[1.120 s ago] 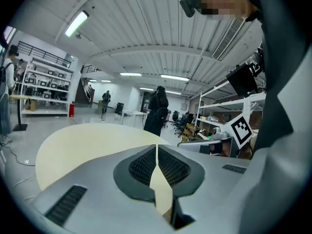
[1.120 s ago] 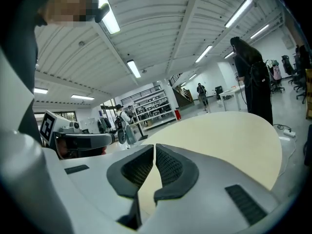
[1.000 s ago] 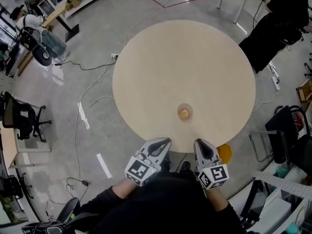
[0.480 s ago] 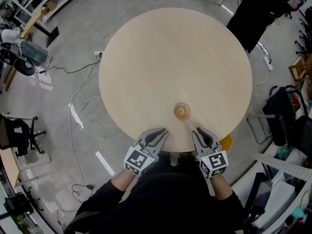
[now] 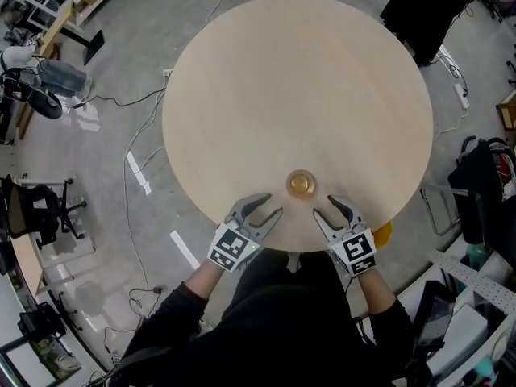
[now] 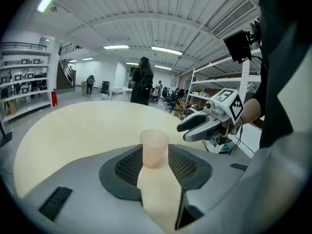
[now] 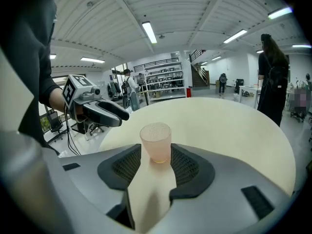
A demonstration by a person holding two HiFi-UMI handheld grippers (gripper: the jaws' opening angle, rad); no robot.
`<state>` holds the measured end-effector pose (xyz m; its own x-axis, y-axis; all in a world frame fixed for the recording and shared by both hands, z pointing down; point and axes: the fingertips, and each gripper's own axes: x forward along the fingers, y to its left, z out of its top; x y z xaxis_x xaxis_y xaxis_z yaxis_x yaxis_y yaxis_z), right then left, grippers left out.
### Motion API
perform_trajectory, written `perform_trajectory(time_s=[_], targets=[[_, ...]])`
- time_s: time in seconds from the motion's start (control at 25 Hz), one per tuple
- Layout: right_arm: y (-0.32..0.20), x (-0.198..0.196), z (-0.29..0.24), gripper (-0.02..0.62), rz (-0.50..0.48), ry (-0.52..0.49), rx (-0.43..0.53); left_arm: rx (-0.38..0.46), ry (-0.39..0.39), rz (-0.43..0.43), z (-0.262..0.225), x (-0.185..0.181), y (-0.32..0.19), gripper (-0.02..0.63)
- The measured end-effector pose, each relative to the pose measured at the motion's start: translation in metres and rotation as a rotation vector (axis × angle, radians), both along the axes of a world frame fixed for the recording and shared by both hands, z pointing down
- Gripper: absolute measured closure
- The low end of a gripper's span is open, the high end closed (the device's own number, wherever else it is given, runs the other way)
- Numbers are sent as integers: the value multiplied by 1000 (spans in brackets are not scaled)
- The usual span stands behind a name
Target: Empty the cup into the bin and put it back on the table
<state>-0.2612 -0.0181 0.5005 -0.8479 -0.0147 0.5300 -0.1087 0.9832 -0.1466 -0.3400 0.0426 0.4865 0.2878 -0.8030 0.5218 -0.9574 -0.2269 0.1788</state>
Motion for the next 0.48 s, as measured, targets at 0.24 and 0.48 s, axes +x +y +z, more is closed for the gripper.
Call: perform_trajectory(time_s=[0.24,0.48], targets=[[3,-15,32,366,-128,81,25,-123,-125,172,45,-4,0,383],[3,-31,51,357,-256,143,95,-176,-203,304,68,-12,-9,380]])
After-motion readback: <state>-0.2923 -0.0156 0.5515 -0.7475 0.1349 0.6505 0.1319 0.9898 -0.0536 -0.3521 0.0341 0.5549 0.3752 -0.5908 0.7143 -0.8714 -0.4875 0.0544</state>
